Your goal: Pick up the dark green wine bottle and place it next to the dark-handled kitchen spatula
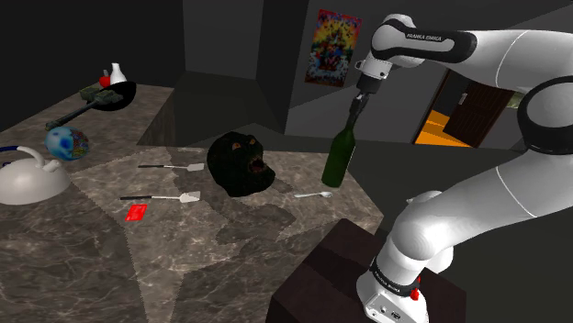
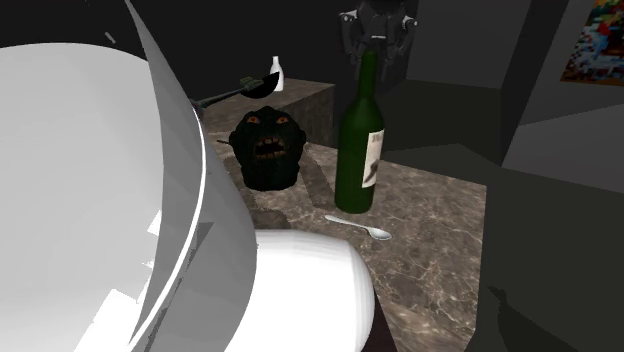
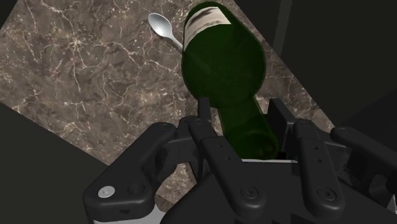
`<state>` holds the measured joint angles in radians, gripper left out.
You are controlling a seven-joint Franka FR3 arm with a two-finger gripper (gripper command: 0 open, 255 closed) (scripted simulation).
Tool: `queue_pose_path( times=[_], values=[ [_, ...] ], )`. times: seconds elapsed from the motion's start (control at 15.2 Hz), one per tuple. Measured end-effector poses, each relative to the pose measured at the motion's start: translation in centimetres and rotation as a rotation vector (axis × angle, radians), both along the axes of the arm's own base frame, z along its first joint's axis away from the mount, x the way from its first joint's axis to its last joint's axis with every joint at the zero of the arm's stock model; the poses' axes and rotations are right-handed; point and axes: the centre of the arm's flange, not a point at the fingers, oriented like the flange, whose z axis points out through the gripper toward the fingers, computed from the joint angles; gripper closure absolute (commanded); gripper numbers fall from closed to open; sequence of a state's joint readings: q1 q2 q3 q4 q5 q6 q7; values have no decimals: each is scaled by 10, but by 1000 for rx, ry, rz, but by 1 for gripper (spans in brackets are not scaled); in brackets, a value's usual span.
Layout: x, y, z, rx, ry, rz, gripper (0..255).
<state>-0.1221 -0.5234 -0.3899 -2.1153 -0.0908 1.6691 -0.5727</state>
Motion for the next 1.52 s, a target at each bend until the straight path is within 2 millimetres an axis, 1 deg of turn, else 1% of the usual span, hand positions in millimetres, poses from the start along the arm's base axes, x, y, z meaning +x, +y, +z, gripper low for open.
queue_pose_path(
  times=[0.79,0.99,1.52],
  values=[
    [0,0,62,0,0,0,255],
    [1,1,80,0,0,0,255],
    [1,-2,121,0,0,0,255]
  ],
)
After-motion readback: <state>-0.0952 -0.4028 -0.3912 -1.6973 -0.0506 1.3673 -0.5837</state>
